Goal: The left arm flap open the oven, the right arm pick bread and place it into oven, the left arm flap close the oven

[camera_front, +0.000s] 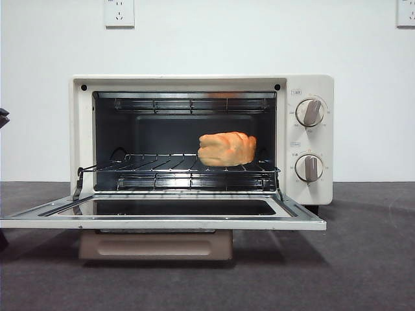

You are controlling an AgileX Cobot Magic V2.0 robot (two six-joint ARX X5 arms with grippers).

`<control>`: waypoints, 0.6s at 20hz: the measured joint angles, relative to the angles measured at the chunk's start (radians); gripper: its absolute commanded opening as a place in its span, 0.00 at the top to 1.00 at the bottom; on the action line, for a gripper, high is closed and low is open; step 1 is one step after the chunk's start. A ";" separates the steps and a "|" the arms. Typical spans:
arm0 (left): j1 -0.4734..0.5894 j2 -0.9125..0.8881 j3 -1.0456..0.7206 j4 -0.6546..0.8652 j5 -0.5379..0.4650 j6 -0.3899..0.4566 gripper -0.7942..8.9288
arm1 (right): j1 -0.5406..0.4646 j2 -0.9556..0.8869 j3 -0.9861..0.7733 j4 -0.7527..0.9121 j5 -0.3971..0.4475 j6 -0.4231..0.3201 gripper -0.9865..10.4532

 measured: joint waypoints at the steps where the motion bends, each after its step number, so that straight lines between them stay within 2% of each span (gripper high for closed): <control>1: 0.000 0.000 0.000 0.011 0.008 -0.006 0.90 | 0.000 0.000 0.000 0.000 0.000 0.000 0.53; 7: 0.003 0.004 -0.004 0.053 0.103 -0.066 0.90 | 0.000 0.000 0.000 0.013 0.026 0.001 0.53; 12: 0.004 0.003 -0.005 0.242 0.188 -0.198 0.90 | 0.000 0.000 0.000 0.051 0.023 0.001 0.53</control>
